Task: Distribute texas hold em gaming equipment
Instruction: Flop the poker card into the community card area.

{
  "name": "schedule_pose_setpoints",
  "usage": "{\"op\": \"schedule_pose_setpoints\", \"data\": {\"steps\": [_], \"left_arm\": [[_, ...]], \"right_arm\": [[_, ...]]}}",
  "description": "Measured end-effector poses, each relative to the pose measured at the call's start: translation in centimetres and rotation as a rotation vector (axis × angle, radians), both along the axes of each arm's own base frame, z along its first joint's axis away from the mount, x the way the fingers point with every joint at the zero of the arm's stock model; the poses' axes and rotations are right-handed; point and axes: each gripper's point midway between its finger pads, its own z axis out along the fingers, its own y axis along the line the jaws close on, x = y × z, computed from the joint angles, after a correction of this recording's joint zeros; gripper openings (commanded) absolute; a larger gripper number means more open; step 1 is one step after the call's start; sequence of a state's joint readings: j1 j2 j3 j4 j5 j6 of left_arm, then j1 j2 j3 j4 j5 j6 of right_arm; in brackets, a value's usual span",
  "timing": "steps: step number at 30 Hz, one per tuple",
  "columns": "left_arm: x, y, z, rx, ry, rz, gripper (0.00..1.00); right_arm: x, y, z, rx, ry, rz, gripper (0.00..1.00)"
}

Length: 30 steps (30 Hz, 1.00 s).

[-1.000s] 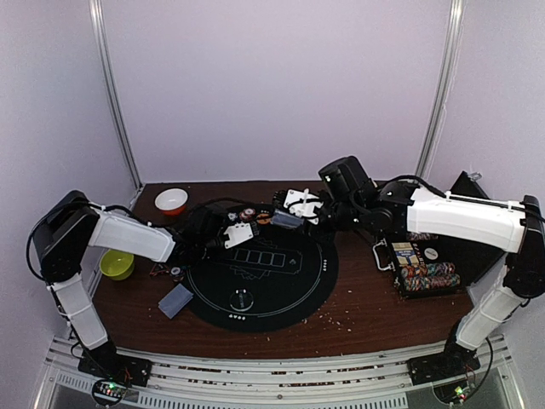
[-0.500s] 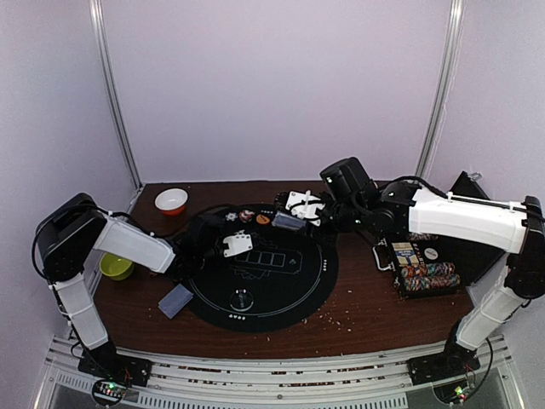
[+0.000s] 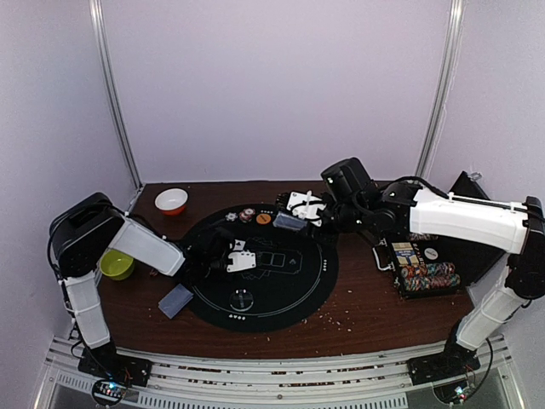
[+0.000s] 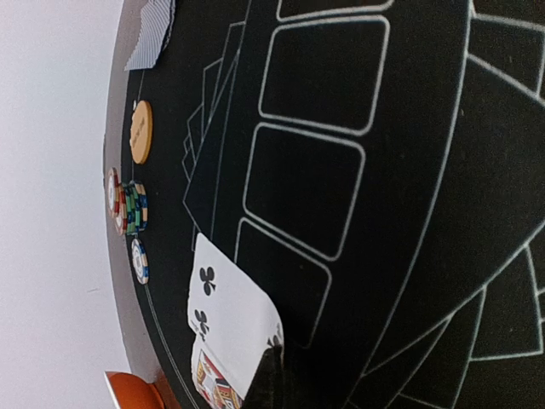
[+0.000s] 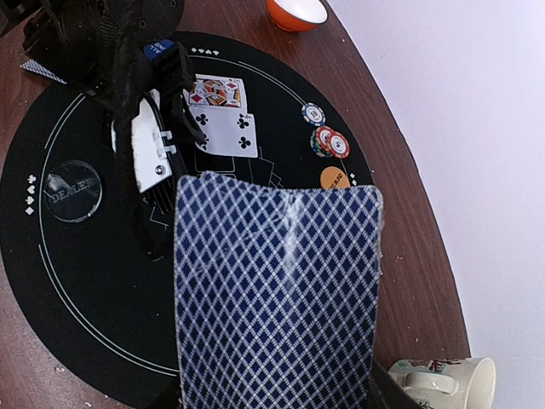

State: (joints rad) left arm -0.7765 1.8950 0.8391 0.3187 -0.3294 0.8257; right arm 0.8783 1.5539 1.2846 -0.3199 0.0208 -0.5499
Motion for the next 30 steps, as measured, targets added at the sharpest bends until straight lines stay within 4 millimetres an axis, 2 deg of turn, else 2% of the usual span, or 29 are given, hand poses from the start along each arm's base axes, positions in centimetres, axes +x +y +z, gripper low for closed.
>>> {"op": "schedule_pose_setpoints", "data": {"steps": [9,30], "left_arm": [[-0.3,-1.4,0.0,-0.047,0.121,0.016,0.0],[-0.5,-1.3,-0.1,-0.068,0.169,0.062,0.0]], "right_arm": [[-0.1,-0.2,0.5,0.007,-0.008,-0.001,0.47],[0.1,-0.3,0.4,0.008,-0.01,-0.006,0.47]]}}
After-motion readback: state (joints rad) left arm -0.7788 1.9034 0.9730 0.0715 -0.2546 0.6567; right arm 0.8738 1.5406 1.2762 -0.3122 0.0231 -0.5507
